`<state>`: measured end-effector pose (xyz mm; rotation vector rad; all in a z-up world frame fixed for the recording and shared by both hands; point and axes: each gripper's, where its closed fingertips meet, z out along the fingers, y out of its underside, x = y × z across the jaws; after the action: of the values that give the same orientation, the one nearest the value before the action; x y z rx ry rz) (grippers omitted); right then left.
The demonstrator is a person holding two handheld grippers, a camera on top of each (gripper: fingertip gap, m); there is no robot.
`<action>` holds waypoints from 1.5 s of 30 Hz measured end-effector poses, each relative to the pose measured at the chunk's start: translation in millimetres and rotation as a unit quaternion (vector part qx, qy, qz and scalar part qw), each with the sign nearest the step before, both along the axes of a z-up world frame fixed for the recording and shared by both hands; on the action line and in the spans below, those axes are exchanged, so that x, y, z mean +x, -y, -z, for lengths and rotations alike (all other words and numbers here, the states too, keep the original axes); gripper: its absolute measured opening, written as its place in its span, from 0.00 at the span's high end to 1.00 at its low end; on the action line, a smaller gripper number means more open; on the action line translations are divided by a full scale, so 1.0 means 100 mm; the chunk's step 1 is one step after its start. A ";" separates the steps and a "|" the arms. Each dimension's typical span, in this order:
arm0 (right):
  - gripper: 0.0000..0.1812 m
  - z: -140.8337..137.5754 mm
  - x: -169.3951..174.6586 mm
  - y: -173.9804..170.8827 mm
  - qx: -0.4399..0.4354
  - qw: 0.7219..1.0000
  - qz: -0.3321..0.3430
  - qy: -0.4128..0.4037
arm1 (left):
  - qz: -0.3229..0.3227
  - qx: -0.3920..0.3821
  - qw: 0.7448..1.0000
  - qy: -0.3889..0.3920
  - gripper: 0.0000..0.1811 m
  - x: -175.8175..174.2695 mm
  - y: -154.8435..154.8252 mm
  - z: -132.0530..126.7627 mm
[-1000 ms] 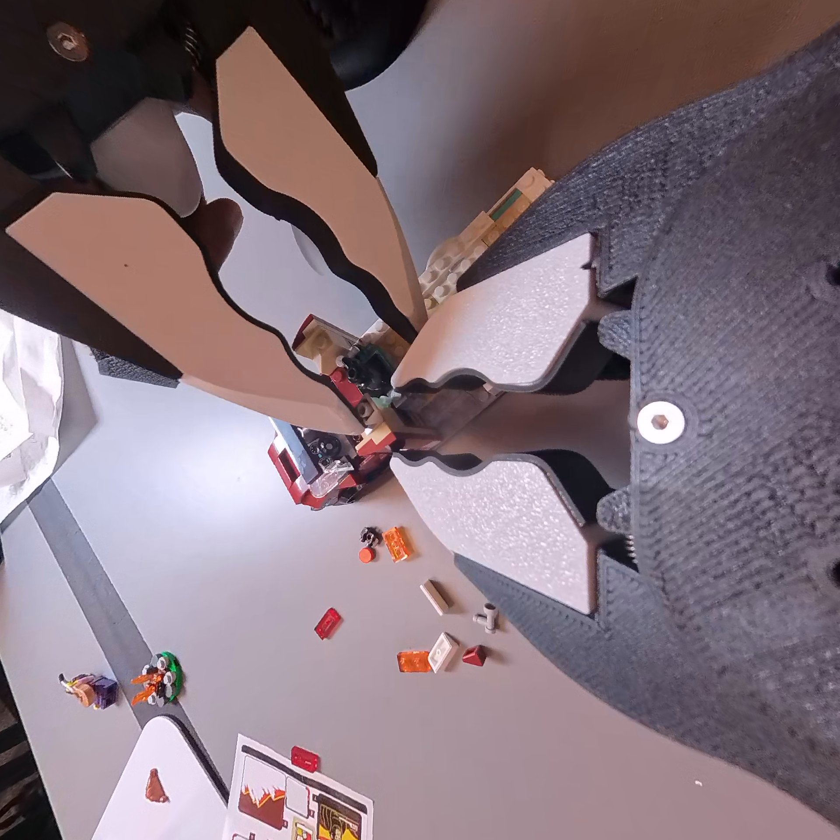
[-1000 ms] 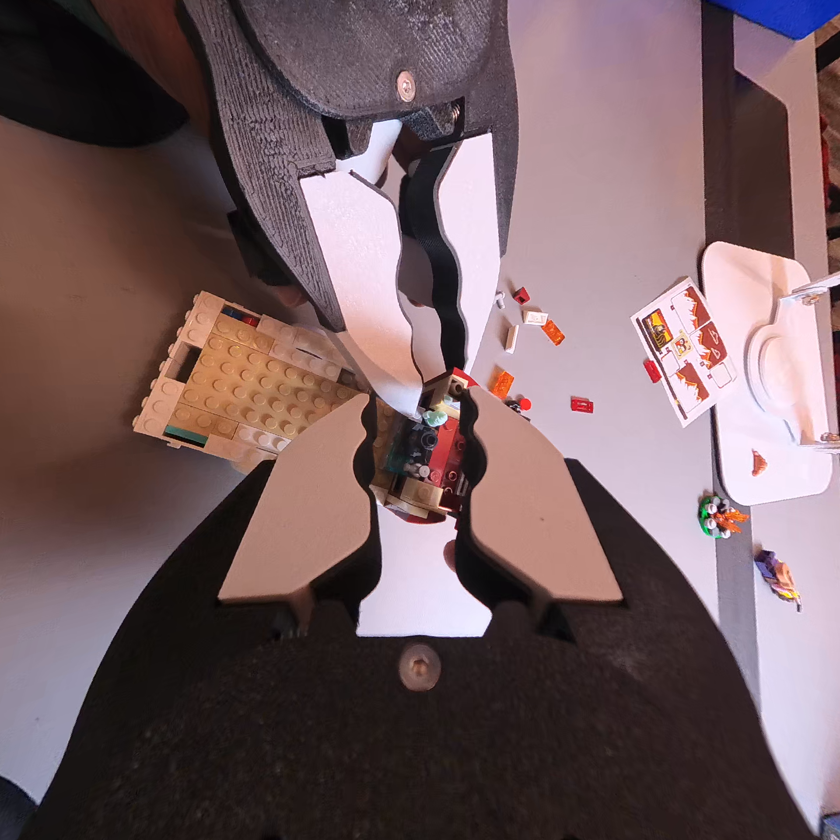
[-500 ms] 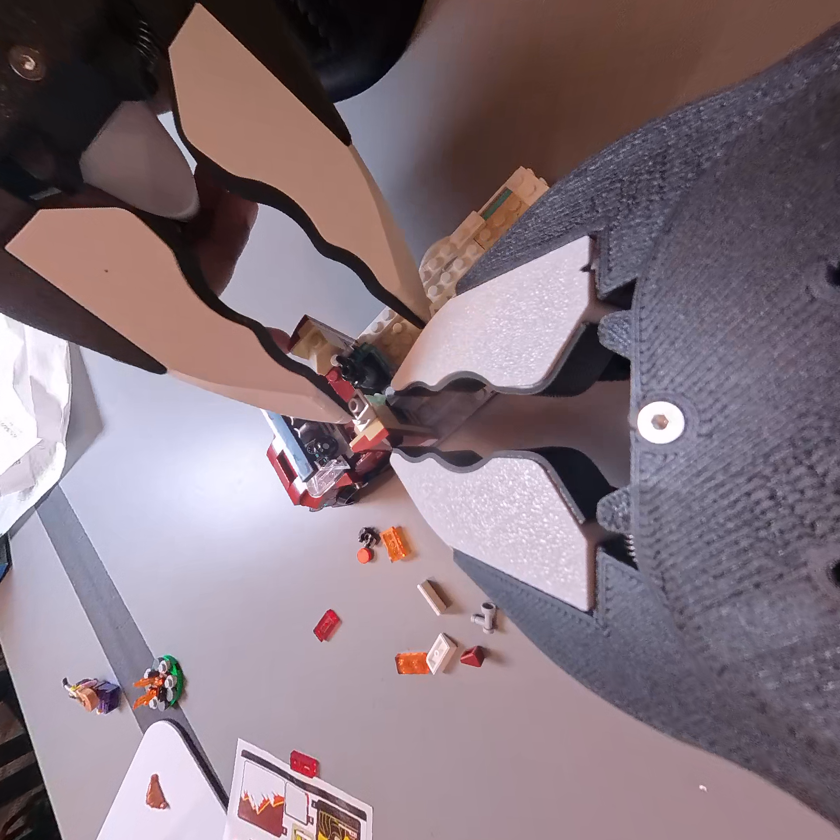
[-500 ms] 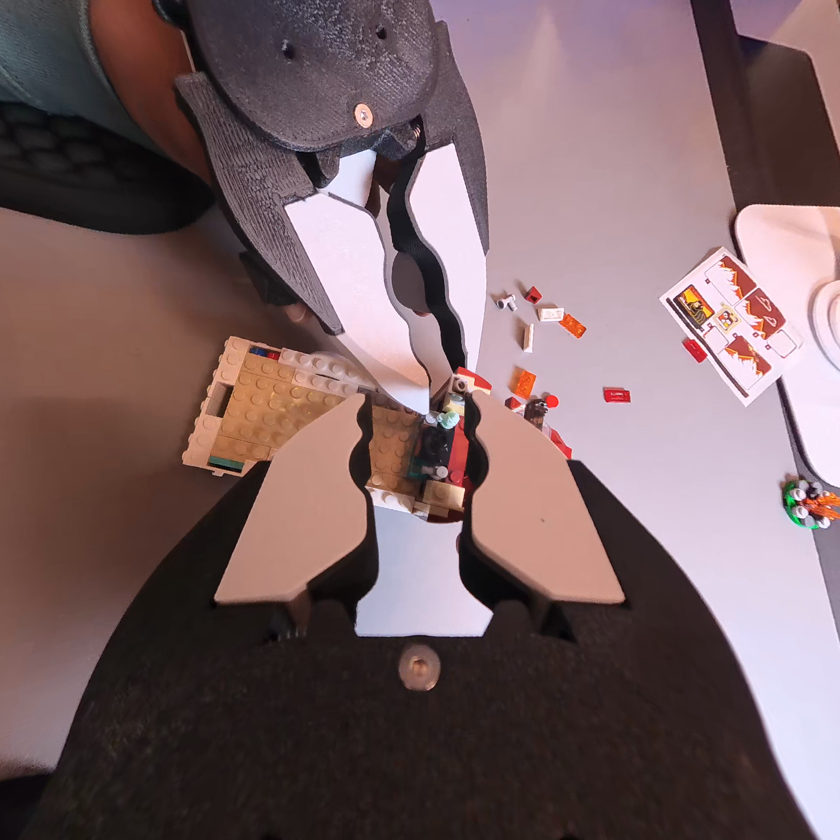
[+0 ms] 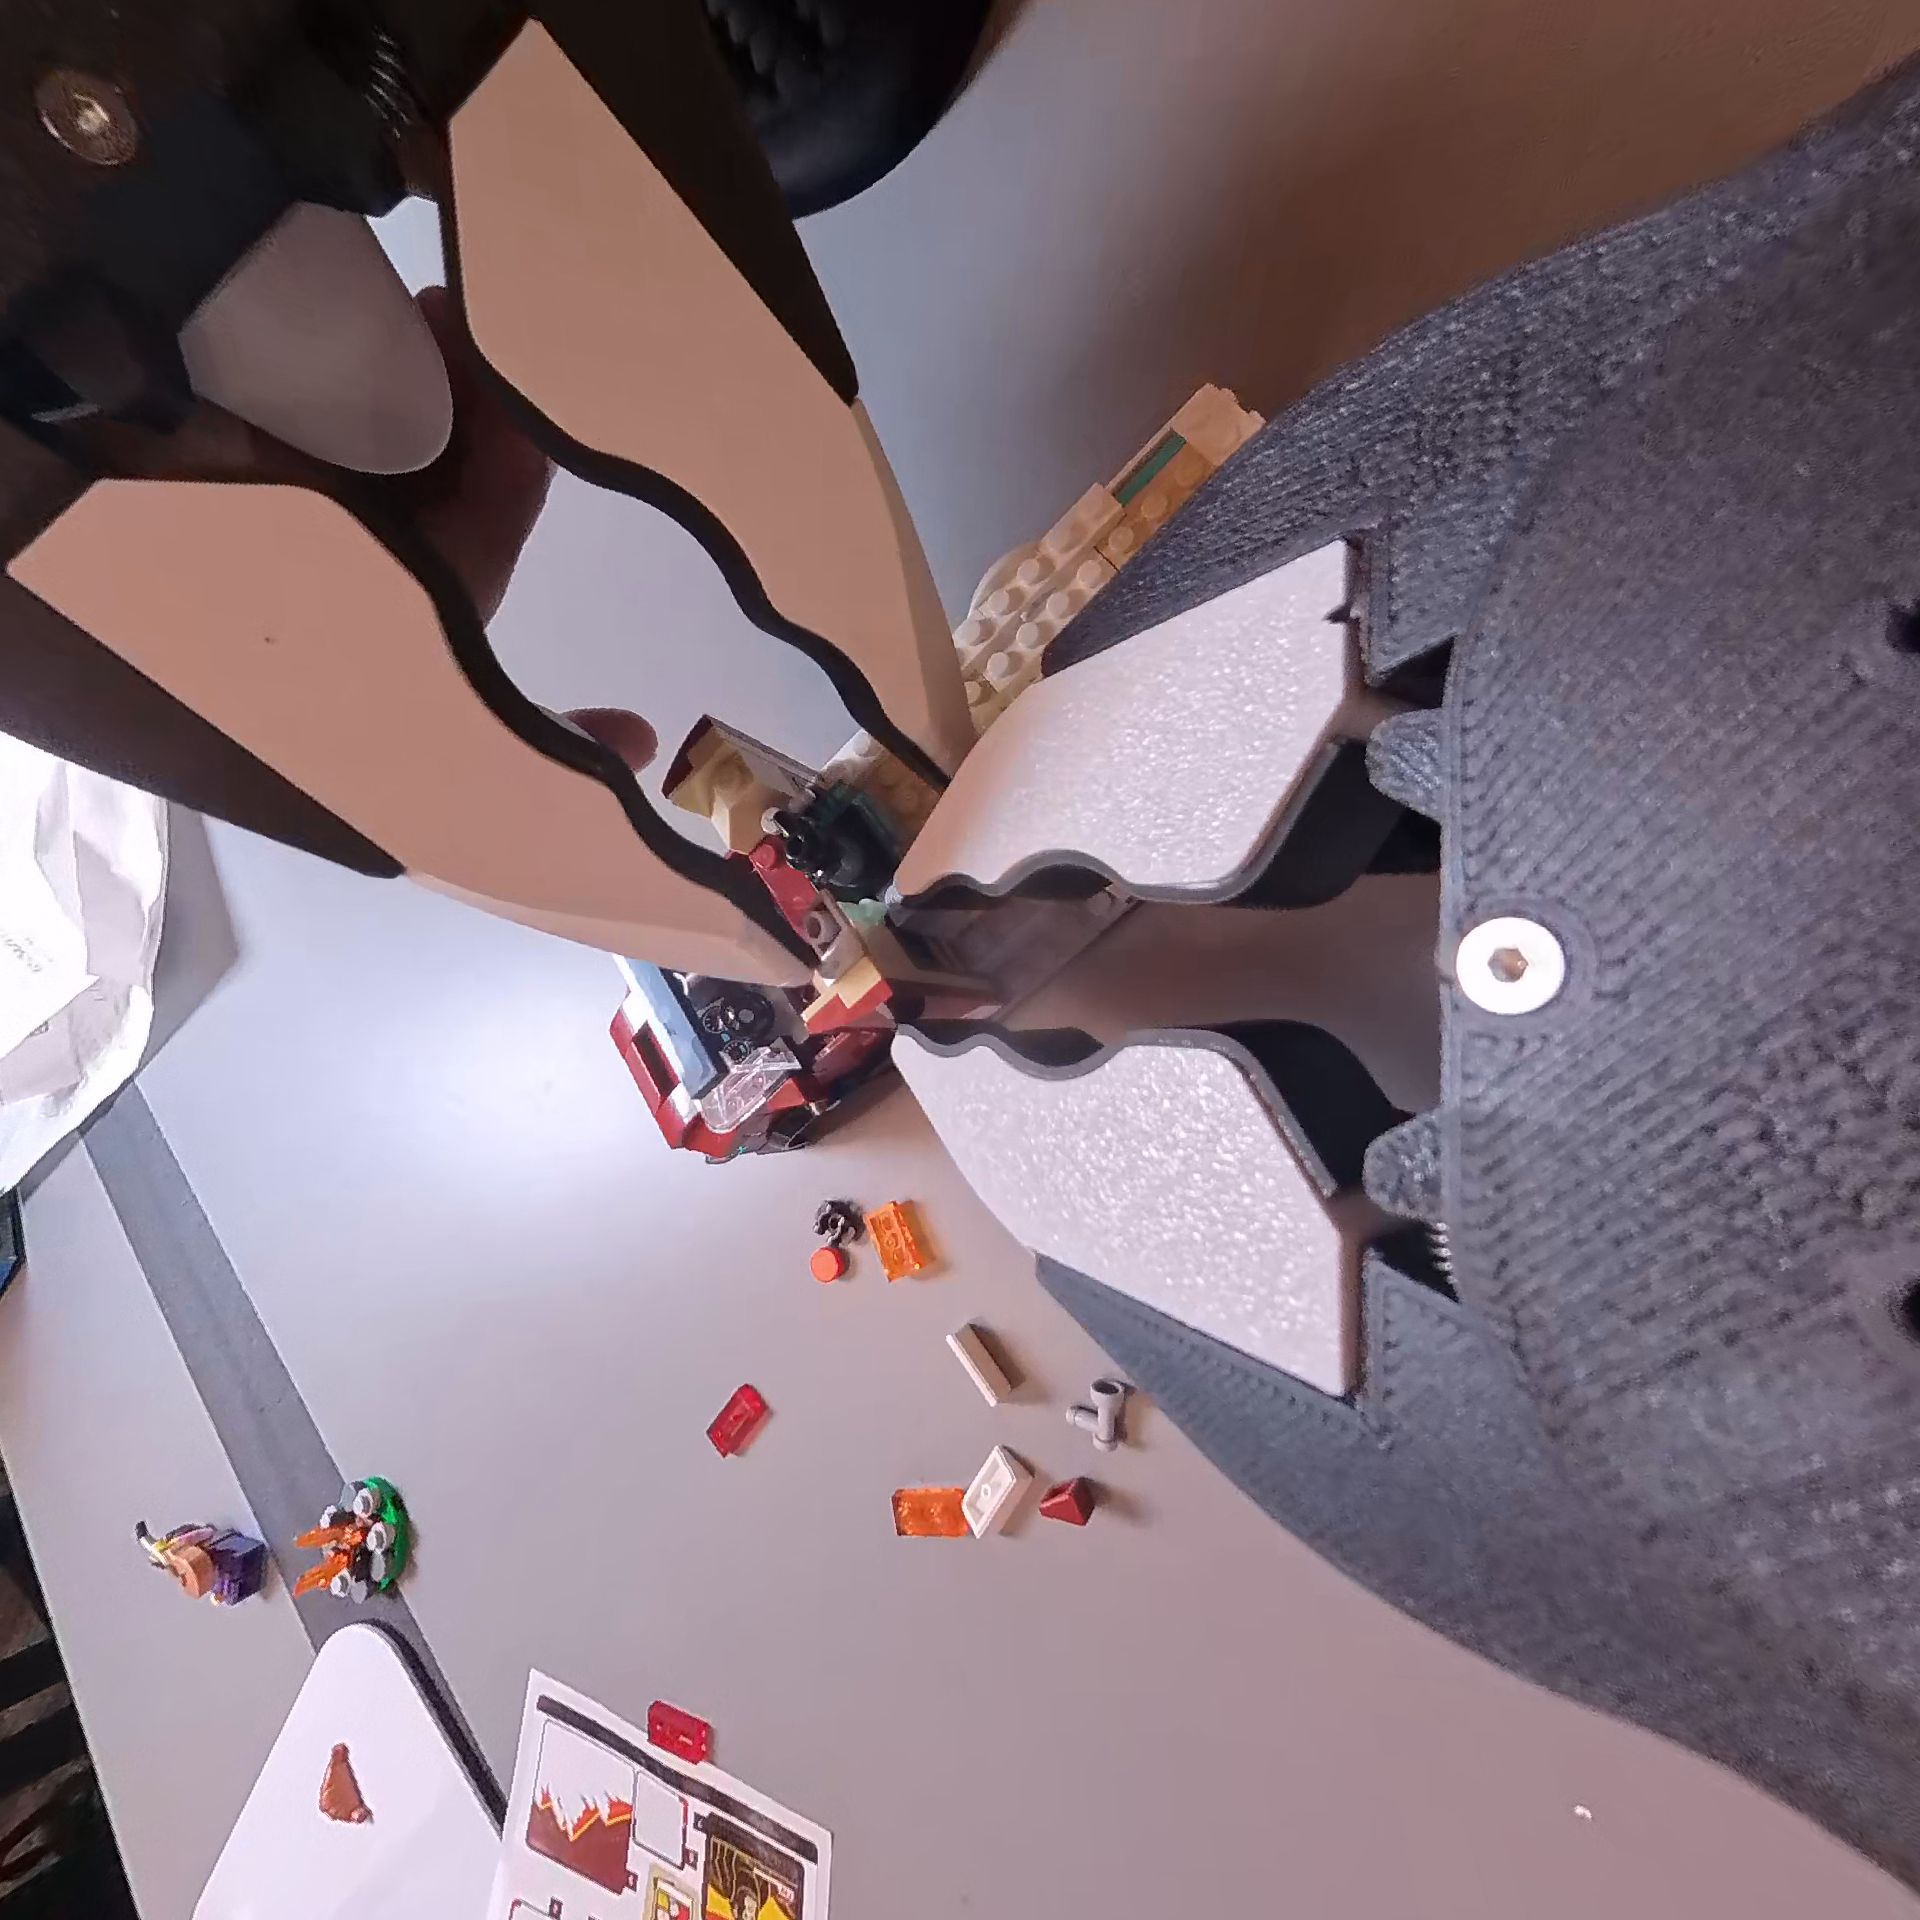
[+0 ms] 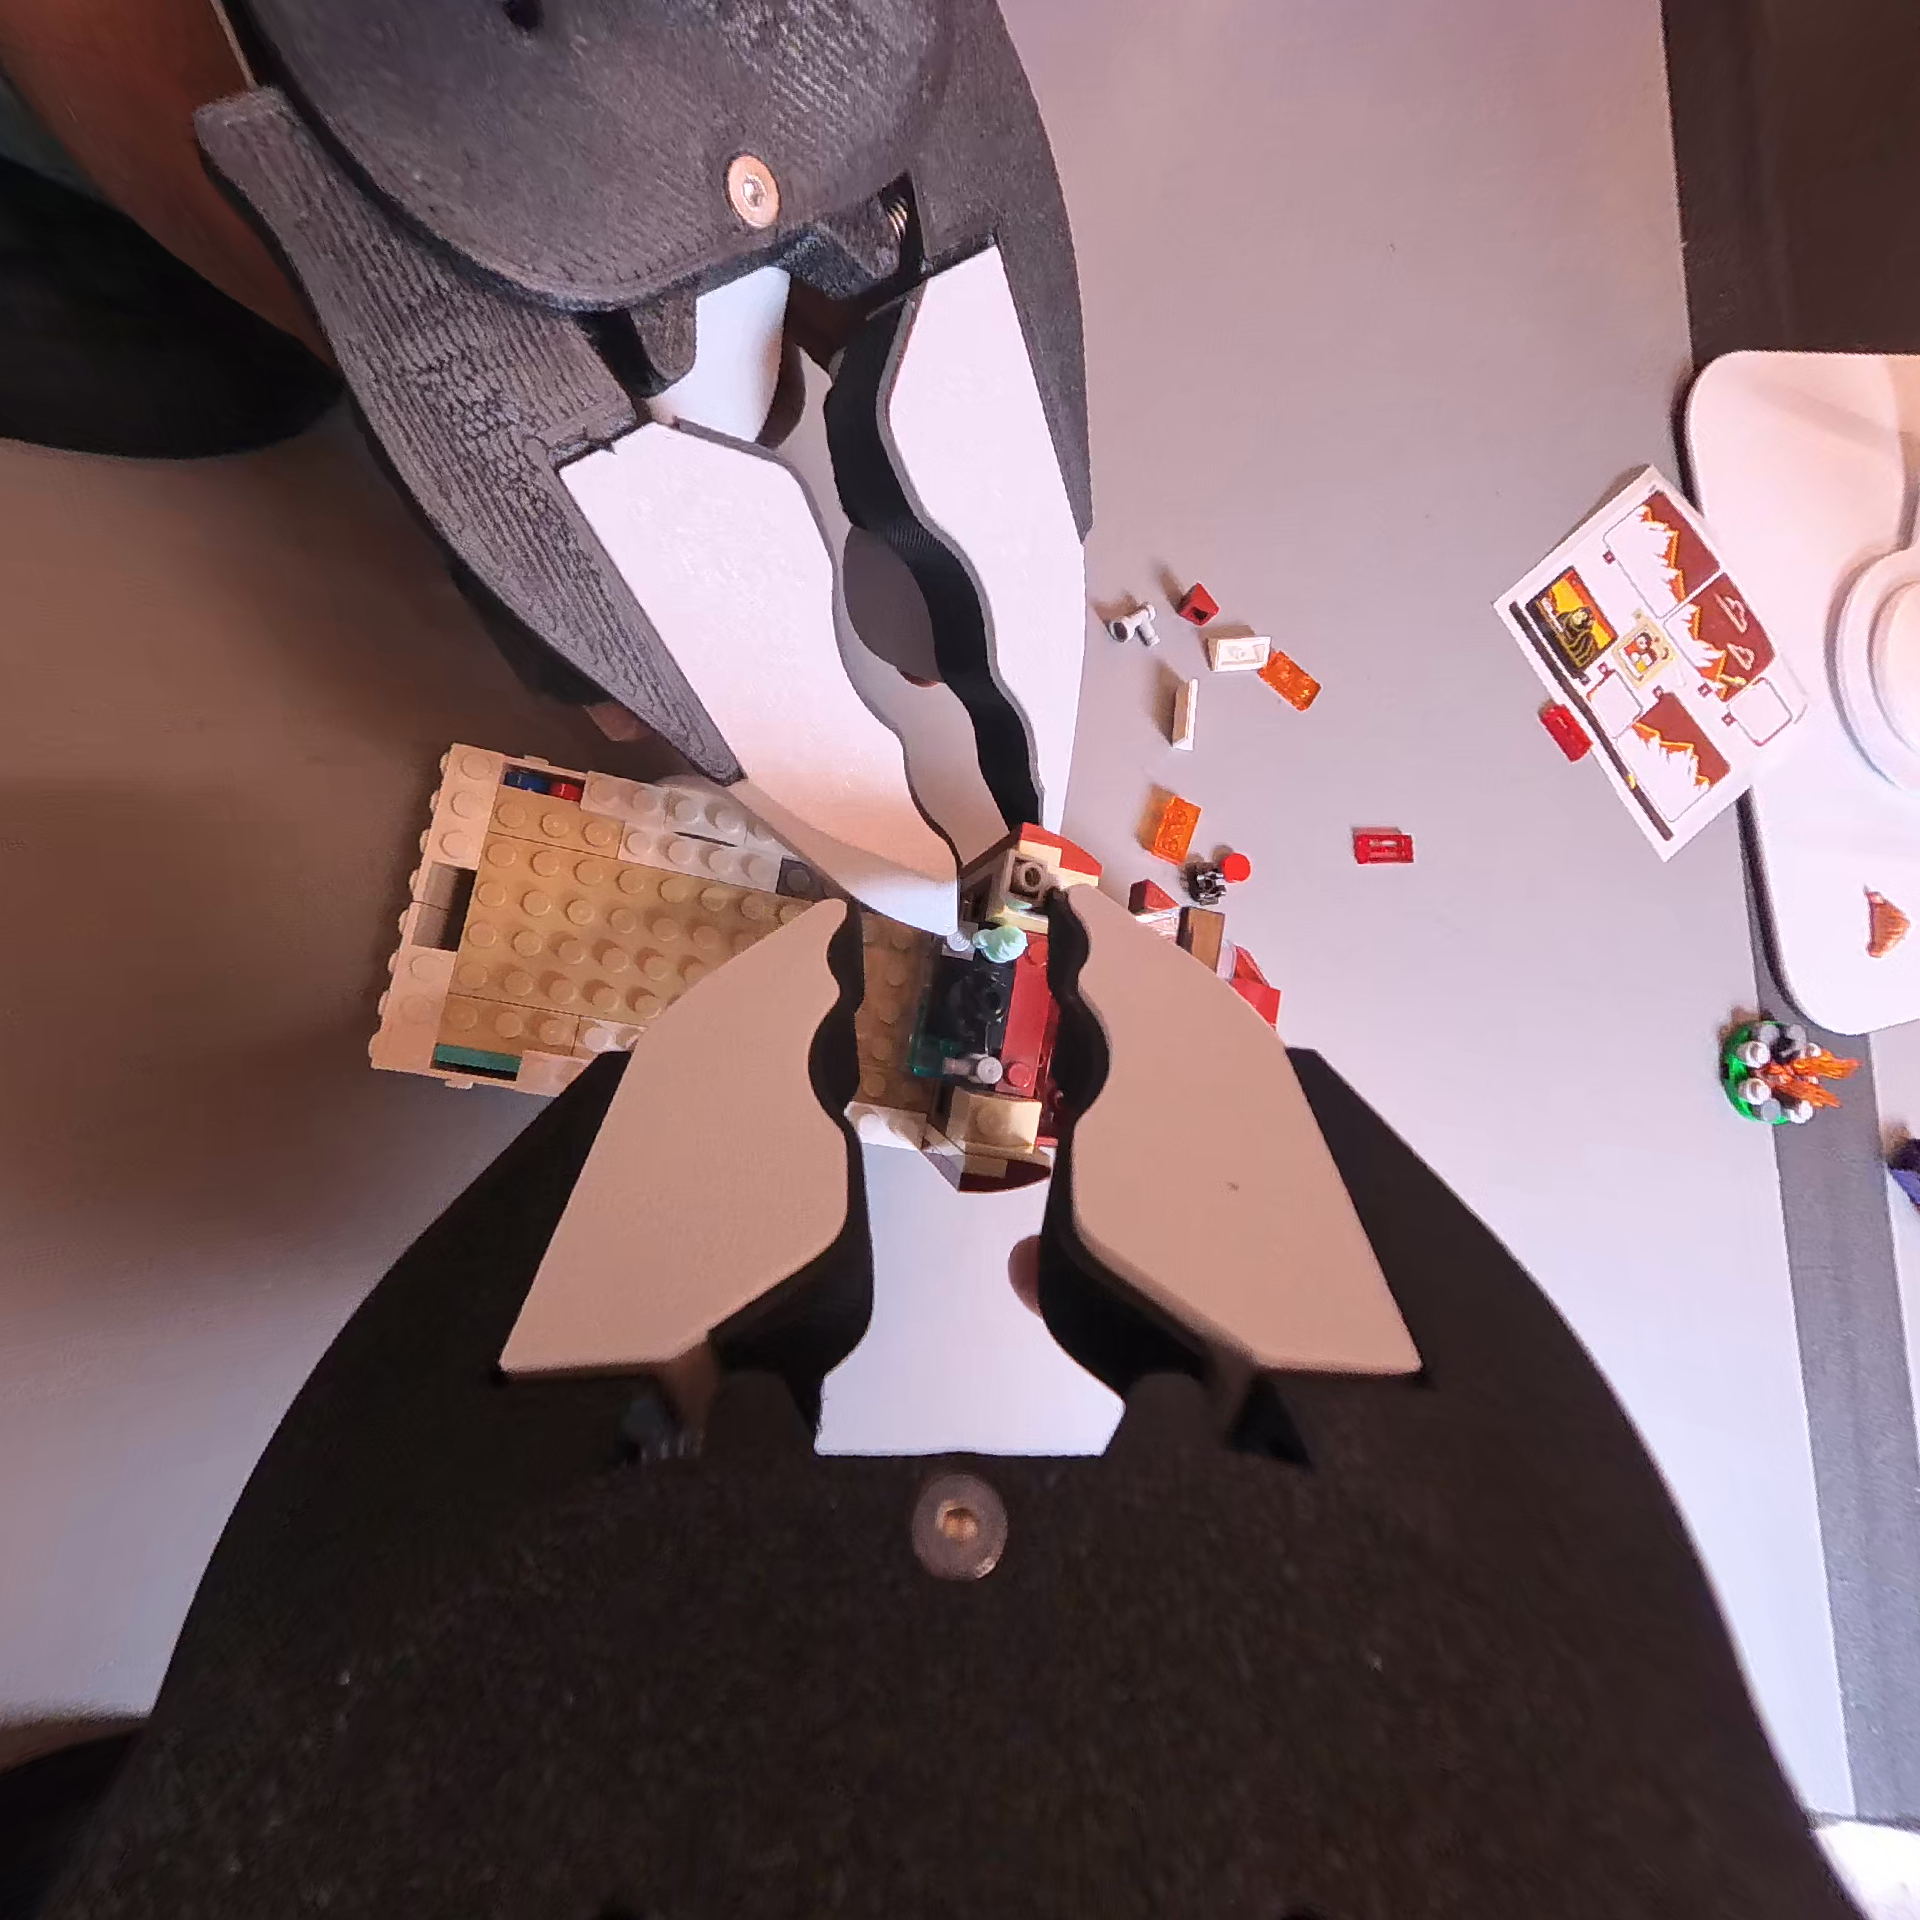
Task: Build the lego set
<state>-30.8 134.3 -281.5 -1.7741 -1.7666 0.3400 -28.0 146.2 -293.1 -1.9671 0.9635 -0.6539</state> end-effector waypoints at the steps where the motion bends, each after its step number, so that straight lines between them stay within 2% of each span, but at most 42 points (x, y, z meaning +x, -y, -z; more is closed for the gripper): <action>1: 0.81 0.00 0.00 0.00 -0.002 1.000 0.000 0.000 | 0.000 0.000 1.000 0.000 0.89 0.00 0.00 0.00; 9: 0.81 -0.04 -0.01 0.01 -0.024 0.996 0.020 -0.082 | 0.013 0.003 1.000 0.013 0.89 0.01 -0.01 0.00; 12: 0.89 -0.06 0.00 -0.06 -0.001 0.992 0.052 -0.115 | 0.018 0.003 1.000 0.016 0.92 -0.01 -0.02 0.01; 19: 0.94 -0.07 0.06 -0.07 0.002 0.992 0.045 -0.118 | 0.042 0.021 0.999 0.011 0.94 0.02 0.02 0.05; 23: 0.93 -0.09 0.10 -0.05 -0.005 0.991 0.038 -0.125 | 0.051 0.038 0.998 0.010 0.96 0.05 0.01 0.05; 25: 0.89 -0.12 0.16 -0.04 -0.006 0.991 0.031 -0.129 | 0.055 0.040 0.998 0.015 0.97 0.05 0.00 0.05; 30: 0.66 -0.16 0.43 -0.05 -0.023 0.988 0.010 -0.150 | 0.057 0.033 0.997 0.029 0.97 0.07 -0.05 0.03; 34: 0.56 0.06 0.63 -0.22 -0.051 0.991 -0.018 -0.121 | 0.073 0.020 0.996 0.037 0.97 0.09 -0.06 0.03; 39: 0.51 0.28 0.63 -0.36 -0.101 0.989 -0.073 -0.076 | 0.115 -0.006 0.992 0.046 0.97 0.16 -0.07 0.04; 42: 0.54 0.34 0.61 -0.33 -0.119 0.986 -0.098 -0.056 | 0.133 -0.011 0.990 0.047 0.96 0.20 -0.08 0.04; 44: 0.57 0.35 0.63 -0.34 -0.113 0.988 -0.088 -0.056 | 0.135 -0.007 0.990 0.041 0.96 0.20 -0.10 0.05; 45: 0.62 0.35 0.66 -0.36 -0.106 0.990 -0.072 -0.056 | 0.125 -0.004 0.992 0.035 0.95 0.20 -0.13 0.07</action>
<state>35.0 170.6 -316.4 -1.7357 -1.8378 0.6974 -8.5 159.5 -299.6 -1.8323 1.1753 -0.8617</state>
